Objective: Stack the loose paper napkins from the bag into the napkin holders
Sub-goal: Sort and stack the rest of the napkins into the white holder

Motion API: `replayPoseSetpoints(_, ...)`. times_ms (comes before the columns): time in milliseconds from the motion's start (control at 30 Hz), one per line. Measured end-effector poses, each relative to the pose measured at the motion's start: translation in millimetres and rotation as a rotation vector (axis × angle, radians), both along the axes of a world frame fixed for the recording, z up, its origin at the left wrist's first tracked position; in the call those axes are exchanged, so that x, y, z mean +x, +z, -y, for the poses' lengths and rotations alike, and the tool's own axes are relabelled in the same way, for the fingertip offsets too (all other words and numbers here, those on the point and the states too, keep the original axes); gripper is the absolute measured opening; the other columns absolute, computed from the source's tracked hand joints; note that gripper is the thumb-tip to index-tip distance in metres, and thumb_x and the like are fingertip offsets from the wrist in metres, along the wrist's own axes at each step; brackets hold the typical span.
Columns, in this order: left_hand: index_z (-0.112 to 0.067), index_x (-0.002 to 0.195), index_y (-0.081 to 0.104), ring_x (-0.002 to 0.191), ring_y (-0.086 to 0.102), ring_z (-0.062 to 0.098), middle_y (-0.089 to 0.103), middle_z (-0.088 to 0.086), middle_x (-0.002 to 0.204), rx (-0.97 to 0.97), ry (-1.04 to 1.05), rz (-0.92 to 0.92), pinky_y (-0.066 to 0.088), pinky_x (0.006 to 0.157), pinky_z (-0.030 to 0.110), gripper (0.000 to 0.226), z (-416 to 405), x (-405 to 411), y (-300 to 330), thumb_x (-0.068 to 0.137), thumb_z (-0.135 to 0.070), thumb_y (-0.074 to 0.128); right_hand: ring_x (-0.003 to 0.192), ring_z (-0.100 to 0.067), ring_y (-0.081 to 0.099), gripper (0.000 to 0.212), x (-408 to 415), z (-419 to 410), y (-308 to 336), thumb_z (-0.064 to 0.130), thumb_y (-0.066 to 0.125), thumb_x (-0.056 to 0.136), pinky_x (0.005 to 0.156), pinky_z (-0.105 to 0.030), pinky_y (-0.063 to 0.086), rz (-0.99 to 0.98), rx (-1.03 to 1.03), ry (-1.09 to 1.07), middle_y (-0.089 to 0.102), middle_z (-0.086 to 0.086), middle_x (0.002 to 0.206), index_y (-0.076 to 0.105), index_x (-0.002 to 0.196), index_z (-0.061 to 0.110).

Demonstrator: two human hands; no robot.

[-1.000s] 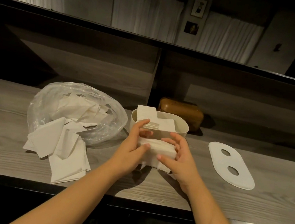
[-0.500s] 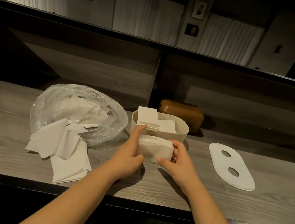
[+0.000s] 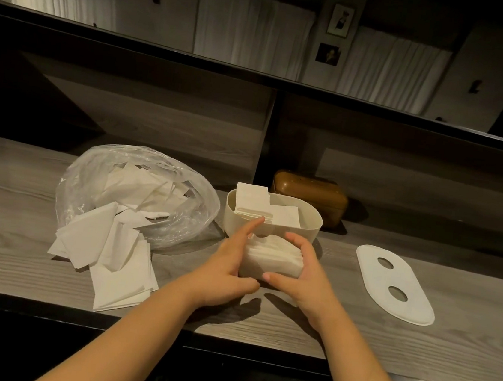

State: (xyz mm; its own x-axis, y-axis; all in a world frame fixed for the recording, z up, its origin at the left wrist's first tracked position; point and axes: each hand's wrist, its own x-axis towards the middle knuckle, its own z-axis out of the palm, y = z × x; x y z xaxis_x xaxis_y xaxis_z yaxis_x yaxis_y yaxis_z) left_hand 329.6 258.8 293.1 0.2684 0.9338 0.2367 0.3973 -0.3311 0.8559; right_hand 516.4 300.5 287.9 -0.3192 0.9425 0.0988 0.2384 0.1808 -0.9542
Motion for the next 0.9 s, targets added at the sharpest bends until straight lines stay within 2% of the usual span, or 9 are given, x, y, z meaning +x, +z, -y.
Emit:
replayPoseSetpoints(100, -0.065, 0.137, 0.008, 0.127, 0.043, 0.011, 0.034, -0.011, 0.139, 0.036, 0.084, 0.05, 0.042, 0.11, 0.039, 0.097, -2.7, -0.2, -3.7, 0.082, -0.018, 0.072, 0.119, -0.018, 0.05, 0.073, -0.1, -0.8, 0.7, 0.004, 0.076, 0.08, 0.095, -0.037, 0.054, 0.01, 0.025, -0.084, 0.046, 0.004, 0.132, 0.039, 0.135, 0.034)
replayPoseSetpoints(200, -0.072, 0.134, 0.004, 0.126, 0.044, 0.013, 0.036, -0.014, 0.136, 0.032, 0.108, -0.043, 0.04, 0.111, 0.043, 0.1, -4.3, 2.0, -4.7, 0.072, -0.036, 0.074, 0.115, -0.016, 0.051, 0.077, 0.4, 0.0, 1.2, 0.006, 0.077, 0.08, 0.091, -0.031, 0.054, 0.027, -0.021, -0.046, 0.045, 0.007, 0.129, 0.036, 0.139, 0.034)
replayPoseSetpoints(267, -0.066, 0.138, 0.007, 0.125, 0.047, 0.012, 0.041, -0.012, 0.137, 0.039, 0.117, -0.074, 0.039, 0.11, 0.043, 0.096, -5.9, 3.5, -4.9, 0.076, -0.033, 0.072, 0.113, -0.015, 0.052, 0.072, -1.1, 0.0, 1.7, 0.008, 0.076, 0.081, 0.088, -0.029, 0.055, 0.049, -0.017, -0.052, 0.047, 0.007, 0.127, 0.039, 0.138, 0.032)
replayPoseSetpoints(367, -0.049, 0.141, 0.022, 0.111, 0.057, 0.008, 0.054, -0.003, 0.13, -0.019, 0.147, 0.056, 0.053, 0.096, 0.03, 0.081, -8.1, -1.8, -3.8, 0.087, -0.011, 0.07, 0.109, -0.019, 0.059, 0.056, 0.8, -2.4, 4.8, 0.006, 0.075, 0.083, 0.085, -0.036, 0.059, -0.035, -0.019, -0.11, 0.056, -0.002, 0.125, 0.048, 0.128, 0.026)
replayPoseSetpoints(500, -0.042, 0.142, 0.03, 0.102, 0.06, 0.007, 0.054, -0.009, 0.119, -0.133, 0.085, -0.002, 0.054, 0.082, 0.018, 0.082, -5.4, -12.5, 13.4, 0.082, -0.01, 0.076, 0.106, -0.02, 0.065, 0.045, 6.8, -2.8, 20.5, 0.007, 0.074, 0.084, 0.083, -0.036, 0.06, -0.107, -0.077, -0.04, 0.062, -0.005, 0.119, 0.054, 0.12, 0.025)
replayPoseSetpoints(633, -0.043, 0.142, 0.031, 0.112, 0.055, 0.013, 0.048, -0.014, 0.121, -0.288, -0.036, -0.052, 0.051, 0.1, 0.033, 0.081, -11.1, -19.4, 46.8, 0.08, -0.021, 0.08, 0.105, -0.017, 0.062, 0.045, 8.4, -9.6, 62.6, 0.013, 0.073, 0.085, 0.076, -0.027, 0.059, 0.105, -0.035, 0.084, 0.059, 0.002, 0.117, 0.051, 0.121, 0.03)
replayPoseSetpoints(767, -0.029, 0.13, 0.047, 0.11, 0.059, 0.013, 0.058, -0.007, 0.12, -0.326, -0.082, -0.072, 0.055, 0.093, 0.028, 0.055, -21.5, -20.7, 74.8, 0.084, -0.024, 0.076, 0.105, -0.016, 0.061, 0.045, 0.1, -21.3, 104.7, 0.017, 0.074, 0.084, 0.086, -0.034, 0.057, 0.289, 0.047, 0.077, 0.059, 0.004, 0.114, 0.051, 0.12, 0.031)
replayPoseSetpoints(833, -0.026, 0.127, 0.051, 0.107, 0.06, 0.015, 0.059, -0.005, 0.117, -0.296, -0.043, -0.06, 0.057, 0.085, 0.024, 0.05, -28.9, -18.3, 81.9, 0.084, -0.022, 0.076, 0.106, -0.017, 0.06, 0.046, -5.5, -28.4, 118.7, 0.016, 0.074, 0.084, 0.086, -0.035, 0.057, 0.202, 0.061, 0.009, 0.059, 0.003, 0.115, 0.052, 0.122, 0.027)
replayPoseSetpoints(900, -0.025, 0.124, 0.054, 0.105, 0.06, 0.017, 0.061, -0.002, 0.115, -0.264, 0.03, 0.073, 0.057, 0.081, 0.025, 0.047, -40.8, -13.4, 85.9, 0.083, -0.021, 0.076, 0.106, -0.021, 0.062, 0.041, -10.6, -36.8, 125.9, 0.014, 0.072, 0.085, 0.086, -0.037, 0.057, -0.033, -0.037, -0.06, 0.062, -0.003, 0.117, 0.055, 0.122, 0.019)
